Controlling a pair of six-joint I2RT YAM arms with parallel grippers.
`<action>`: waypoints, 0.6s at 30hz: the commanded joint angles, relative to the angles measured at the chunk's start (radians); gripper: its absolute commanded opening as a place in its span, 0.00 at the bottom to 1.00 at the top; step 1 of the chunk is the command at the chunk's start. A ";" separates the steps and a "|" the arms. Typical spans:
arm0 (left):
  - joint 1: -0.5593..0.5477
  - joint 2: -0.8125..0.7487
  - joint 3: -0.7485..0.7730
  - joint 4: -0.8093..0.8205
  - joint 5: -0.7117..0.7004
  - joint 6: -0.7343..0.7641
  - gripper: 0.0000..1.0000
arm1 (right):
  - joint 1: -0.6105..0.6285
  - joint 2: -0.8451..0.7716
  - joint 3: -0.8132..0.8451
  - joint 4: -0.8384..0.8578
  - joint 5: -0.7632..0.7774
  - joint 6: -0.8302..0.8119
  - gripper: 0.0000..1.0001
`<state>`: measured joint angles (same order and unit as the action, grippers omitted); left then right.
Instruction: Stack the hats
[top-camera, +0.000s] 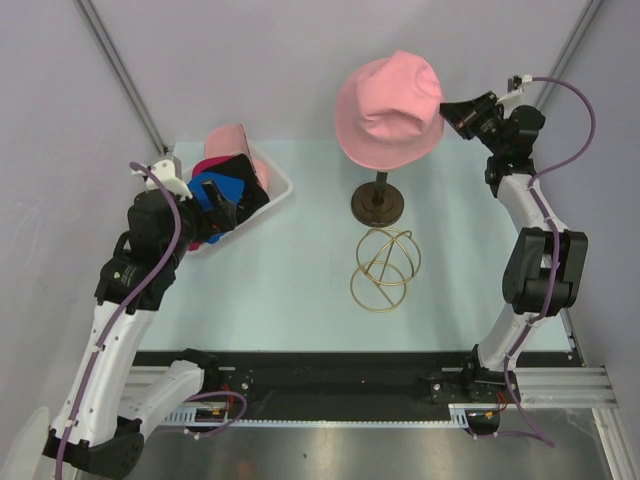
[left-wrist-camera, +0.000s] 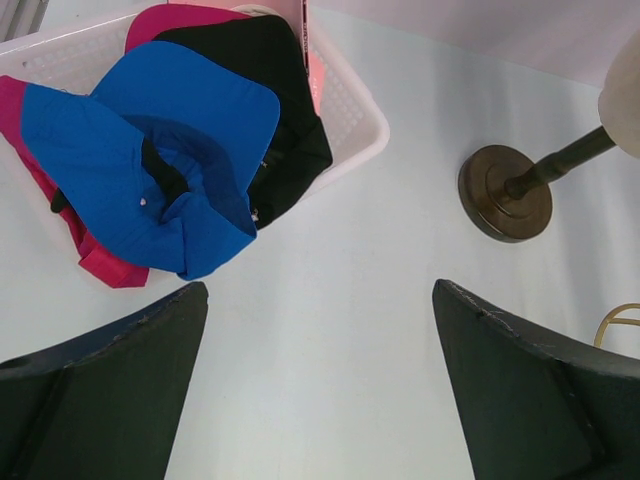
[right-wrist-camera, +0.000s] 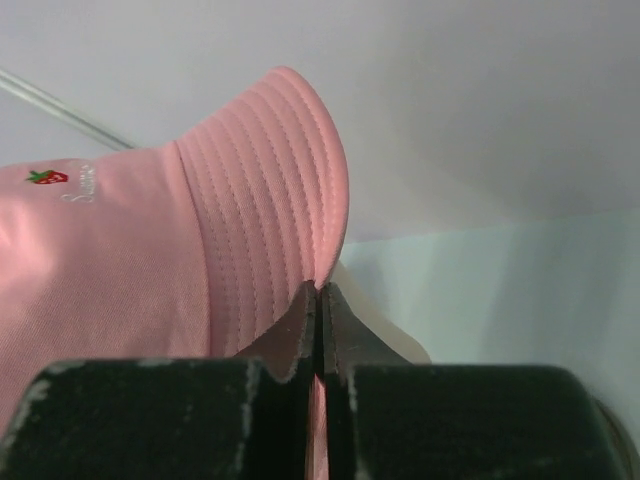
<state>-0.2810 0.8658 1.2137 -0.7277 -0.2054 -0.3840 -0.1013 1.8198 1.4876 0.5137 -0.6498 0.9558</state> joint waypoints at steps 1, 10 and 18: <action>0.008 -0.014 -0.002 0.017 0.000 0.004 1.00 | 0.029 -0.036 -0.023 -0.217 0.079 -0.084 0.00; 0.008 -0.022 -0.023 0.022 0.004 0.004 1.00 | 0.060 -0.040 0.042 -0.449 0.200 -0.120 0.00; 0.003 0.042 -0.008 0.161 0.127 0.011 1.00 | 0.075 -0.065 0.060 -0.434 0.219 -0.085 0.00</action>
<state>-0.2810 0.8604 1.1847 -0.7036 -0.1776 -0.3836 -0.0338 1.7847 1.5124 0.1623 -0.4610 0.8818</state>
